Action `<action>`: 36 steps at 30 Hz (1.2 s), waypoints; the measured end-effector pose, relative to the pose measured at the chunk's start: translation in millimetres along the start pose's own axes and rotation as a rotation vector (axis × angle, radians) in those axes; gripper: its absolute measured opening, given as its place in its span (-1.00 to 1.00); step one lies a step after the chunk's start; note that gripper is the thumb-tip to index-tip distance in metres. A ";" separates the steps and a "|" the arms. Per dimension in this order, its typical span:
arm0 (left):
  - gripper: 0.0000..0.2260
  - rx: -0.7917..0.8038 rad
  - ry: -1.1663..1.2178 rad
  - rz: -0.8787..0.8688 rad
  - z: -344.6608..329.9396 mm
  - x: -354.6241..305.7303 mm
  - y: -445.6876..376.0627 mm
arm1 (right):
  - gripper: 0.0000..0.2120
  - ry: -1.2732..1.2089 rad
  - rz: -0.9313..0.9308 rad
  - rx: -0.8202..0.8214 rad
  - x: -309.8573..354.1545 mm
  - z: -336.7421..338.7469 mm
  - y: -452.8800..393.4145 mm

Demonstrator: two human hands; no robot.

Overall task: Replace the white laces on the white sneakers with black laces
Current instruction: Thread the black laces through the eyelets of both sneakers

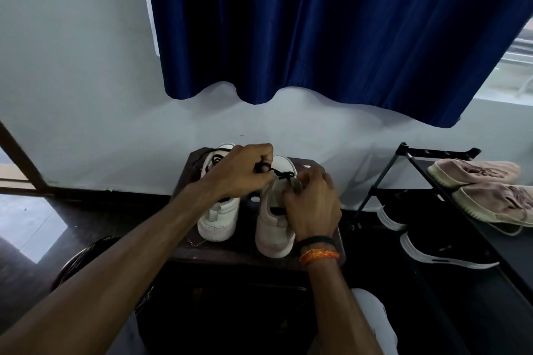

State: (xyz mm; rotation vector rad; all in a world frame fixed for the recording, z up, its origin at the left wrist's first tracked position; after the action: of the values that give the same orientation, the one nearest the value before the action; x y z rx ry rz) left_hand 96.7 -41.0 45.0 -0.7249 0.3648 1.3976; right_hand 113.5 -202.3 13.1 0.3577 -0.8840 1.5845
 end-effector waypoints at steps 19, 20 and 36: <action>-0.44 0.189 -0.466 0.020 -10.7 -12.8 1.8 | -0.86 0.060 -0.081 0.097 -6.1 -2.8 -10.6; -0.45 0.195 -0.494 0.003 -10.2 -15.4 2.4 | -0.86 0.063 -0.082 0.102 -6.8 -2.9 -10.7; -0.88 0.227 -0.331 0.453 28.5 1.4 -6.9 | -0.92 0.069 -0.054 0.106 -7.4 -3.7 -8.6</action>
State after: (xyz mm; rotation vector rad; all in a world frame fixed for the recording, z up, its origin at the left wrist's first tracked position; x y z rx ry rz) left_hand 98.5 -21.3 66.7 -0.2190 0.4329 1.8334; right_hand 124.2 -205.1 8.6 0.3967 -0.7340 1.5884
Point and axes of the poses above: each hand's wrist, its own y-axis away from the middle knuckle, its own z-axis out of the back of the hand, x = y × z, the point moved 7 cm from there along -y, towards the middle knuckle, and after that the axes turned 3 degrees about -y, right-handed, at the moved point
